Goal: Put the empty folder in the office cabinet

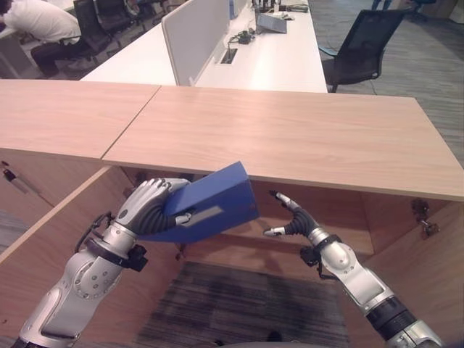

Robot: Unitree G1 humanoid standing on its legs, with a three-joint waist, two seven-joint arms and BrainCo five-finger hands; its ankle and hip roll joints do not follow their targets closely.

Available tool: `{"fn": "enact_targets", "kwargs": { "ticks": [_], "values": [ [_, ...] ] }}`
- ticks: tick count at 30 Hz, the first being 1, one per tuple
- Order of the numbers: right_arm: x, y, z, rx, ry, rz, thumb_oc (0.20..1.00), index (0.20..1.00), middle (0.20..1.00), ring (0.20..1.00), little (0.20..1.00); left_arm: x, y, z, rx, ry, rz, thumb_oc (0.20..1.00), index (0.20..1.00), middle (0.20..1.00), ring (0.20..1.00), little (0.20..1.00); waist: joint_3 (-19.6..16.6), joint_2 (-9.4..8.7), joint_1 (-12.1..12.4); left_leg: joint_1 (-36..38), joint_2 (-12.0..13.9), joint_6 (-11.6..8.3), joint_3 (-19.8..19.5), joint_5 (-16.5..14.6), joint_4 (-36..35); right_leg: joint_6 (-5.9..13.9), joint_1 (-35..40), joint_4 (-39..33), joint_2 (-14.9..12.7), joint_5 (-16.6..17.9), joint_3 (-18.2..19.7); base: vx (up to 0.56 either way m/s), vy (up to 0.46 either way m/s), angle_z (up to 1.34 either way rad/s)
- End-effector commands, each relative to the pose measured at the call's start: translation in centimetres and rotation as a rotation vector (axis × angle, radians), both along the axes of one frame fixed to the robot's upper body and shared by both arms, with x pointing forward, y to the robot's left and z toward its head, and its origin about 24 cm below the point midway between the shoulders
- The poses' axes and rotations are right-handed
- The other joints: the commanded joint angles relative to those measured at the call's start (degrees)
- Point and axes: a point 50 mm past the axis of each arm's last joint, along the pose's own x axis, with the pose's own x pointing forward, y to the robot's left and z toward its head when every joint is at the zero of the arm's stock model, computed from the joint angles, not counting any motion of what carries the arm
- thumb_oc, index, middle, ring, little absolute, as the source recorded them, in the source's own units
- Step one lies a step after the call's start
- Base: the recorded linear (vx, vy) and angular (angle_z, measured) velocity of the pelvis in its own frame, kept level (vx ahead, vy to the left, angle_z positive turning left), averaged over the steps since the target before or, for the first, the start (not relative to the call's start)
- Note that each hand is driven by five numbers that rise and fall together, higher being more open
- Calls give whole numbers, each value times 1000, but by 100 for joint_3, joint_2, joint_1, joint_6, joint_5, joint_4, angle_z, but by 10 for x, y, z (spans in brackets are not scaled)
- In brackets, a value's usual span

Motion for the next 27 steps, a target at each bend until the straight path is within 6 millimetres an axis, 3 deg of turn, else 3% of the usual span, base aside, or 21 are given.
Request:
{"fn": "enact_targets", "kwargs": {
  "ticks": [1,20,27],
  "values": [
    [6,31,39,42,-188,142,1000,1000,1000,1000,1000,-7,-16,33,16,-139,-143,200,200,200,200,200,-170,-446,-31,12,59,-141,-121,-138,-129,736,609,-552,-464,0,298,0,0,0],
    [3,71,62,37,-266,357,1000,1000,1000,1000,1000,-6,-34,46,12,-194,-257,200,200,200,200,200,-190,-459,6,12,56,-140,-157,-134,-129,726,616,-552,-462,-8,291,0,0,0],
    [7,94,61,8,-240,456,1000,1000,1000,1000,1000,-11,-46,70,48,-325,-340,200,200,200,200,200,-240,-479,68,3,57,-157,-165,-124,-129,727,628,-552,-463,-5,267,0,0,0]
  ]
}}
